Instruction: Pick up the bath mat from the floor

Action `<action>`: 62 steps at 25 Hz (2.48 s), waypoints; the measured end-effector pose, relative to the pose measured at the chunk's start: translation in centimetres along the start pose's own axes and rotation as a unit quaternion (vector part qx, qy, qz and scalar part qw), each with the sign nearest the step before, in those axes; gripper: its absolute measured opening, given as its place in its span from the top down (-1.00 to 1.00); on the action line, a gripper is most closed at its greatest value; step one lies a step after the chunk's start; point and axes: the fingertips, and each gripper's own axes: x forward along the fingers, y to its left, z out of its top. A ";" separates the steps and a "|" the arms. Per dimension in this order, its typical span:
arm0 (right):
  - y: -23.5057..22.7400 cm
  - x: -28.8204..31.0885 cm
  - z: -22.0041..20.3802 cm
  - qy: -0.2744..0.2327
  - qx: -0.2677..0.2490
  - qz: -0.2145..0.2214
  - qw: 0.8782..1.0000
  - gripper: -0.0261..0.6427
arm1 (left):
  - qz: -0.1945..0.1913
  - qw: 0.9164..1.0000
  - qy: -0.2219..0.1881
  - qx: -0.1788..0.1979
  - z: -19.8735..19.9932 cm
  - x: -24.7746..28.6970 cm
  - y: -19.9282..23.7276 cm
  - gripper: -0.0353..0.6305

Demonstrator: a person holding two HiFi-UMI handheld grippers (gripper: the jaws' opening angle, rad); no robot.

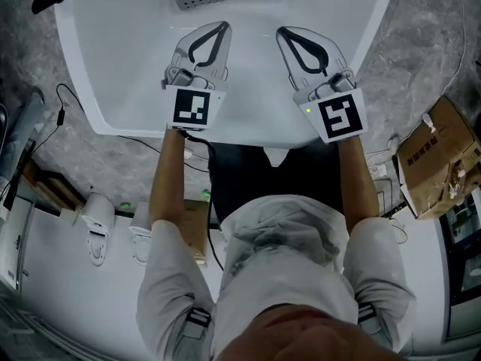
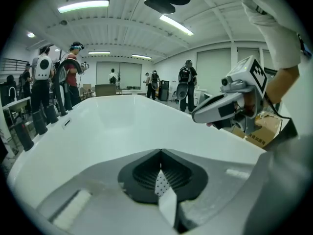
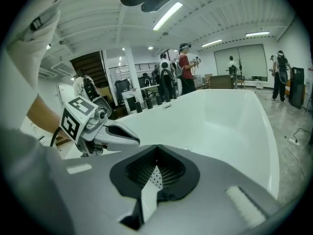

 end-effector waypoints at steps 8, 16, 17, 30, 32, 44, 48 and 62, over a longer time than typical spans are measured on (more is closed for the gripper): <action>-0.6 2.8 -3.1 0.019 -0.003 0.009 1.000 0.91 | -0.016 0.999 0.024 0.031 -4.0 2.7 1.3 0.88; -2.0 4.9 -5.5 0.026 -0.004 0.019 0.999 0.91 | -0.028 0.997 0.056 0.040 -7.7 6.3 2.0 0.87; -2.0 5.2 -5.8 0.028 -0.004 0.022 0.999 0.91 | -0.029 0.997 0.060 0.040 -8.1 6.7 2.1 0.86; -2.0 8.7 -9.3 0.053 -0.003 0.044 0.998 0.91 | -0.032 0.994 0.104 0.026 -14.8 11.1 3.7 0.84; -1.9 8.7 -9.6 0.056 -0.002 0.048 0.997 0.91 | -0.033 0.993 0.111 0.027 -15.7 11.6 3.8 0.83; -3.2 10.6 -12.6 0.075 -0.007 0.045 0.996 0.91 | -0.047 0.987 0.151 0.039 -20.9 15.1 4.6 0.75; -2.5 10.7 -12.7 0.081 -0.018 0.058 0.995 0.91 | -0.051 0.985 0.160 0.047 -21.9 15.4 4.7 0.69; -1.7 13.7 -15.3 0.084 -0.006 0.086 0.993 0.82 | -0.062 0.973 0.204 0.084 -28.5 19.9 6.9 0.43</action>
